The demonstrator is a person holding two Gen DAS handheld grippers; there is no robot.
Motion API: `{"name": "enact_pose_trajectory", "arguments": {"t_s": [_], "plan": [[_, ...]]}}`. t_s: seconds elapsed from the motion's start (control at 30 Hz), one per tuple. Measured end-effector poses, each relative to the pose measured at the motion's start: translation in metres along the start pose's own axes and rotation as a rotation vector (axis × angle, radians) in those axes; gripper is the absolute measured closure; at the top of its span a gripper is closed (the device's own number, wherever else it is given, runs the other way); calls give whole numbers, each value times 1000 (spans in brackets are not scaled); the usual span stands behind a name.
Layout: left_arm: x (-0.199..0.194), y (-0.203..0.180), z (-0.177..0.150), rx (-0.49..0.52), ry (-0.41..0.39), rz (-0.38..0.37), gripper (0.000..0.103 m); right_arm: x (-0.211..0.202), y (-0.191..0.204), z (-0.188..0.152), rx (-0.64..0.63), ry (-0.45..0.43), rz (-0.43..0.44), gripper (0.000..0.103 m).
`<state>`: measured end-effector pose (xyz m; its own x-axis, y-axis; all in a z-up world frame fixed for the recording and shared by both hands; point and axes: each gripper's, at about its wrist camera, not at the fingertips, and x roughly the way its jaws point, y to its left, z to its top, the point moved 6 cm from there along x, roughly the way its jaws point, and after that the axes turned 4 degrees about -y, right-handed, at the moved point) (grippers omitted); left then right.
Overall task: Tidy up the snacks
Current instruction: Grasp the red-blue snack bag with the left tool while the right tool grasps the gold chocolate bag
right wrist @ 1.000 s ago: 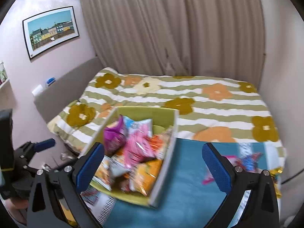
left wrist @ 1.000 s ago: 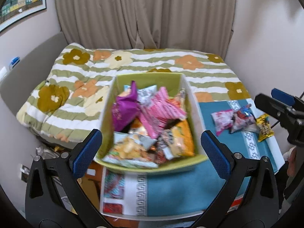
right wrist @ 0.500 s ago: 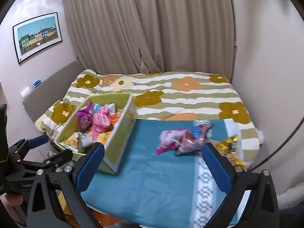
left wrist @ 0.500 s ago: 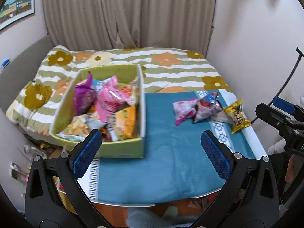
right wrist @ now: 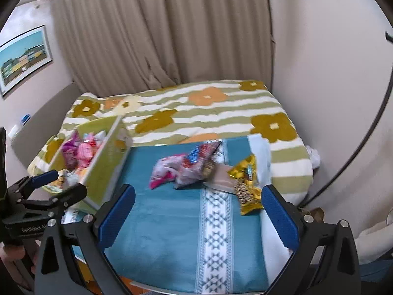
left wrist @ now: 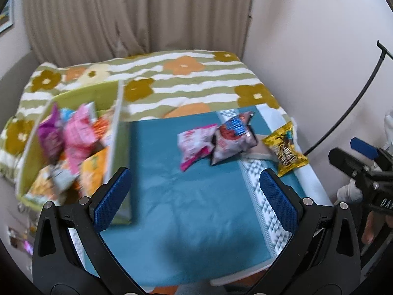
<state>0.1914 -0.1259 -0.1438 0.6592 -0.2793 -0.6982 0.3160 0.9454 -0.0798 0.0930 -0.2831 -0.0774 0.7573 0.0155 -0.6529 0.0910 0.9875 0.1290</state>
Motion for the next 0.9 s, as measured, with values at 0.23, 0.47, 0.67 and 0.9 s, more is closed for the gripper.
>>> {"name": "enact_pose_trajectory", "arguments": {"t_s": [0.23,0.47,0.67,0.9], "plan": [[73,-37,27,50,60,-73,0,43,-42,-4,-1,34,-63,1],[149,-86,23,256,96,-82,0,106,-68,-26,-109,82,-122,1],[198,-100,19,346,131,-90,0,138,-75,-38,-159,110,-141,2],[229,-105,12,432,170,-87,14,157,-69,-47,-274,137,-169,16]]}}
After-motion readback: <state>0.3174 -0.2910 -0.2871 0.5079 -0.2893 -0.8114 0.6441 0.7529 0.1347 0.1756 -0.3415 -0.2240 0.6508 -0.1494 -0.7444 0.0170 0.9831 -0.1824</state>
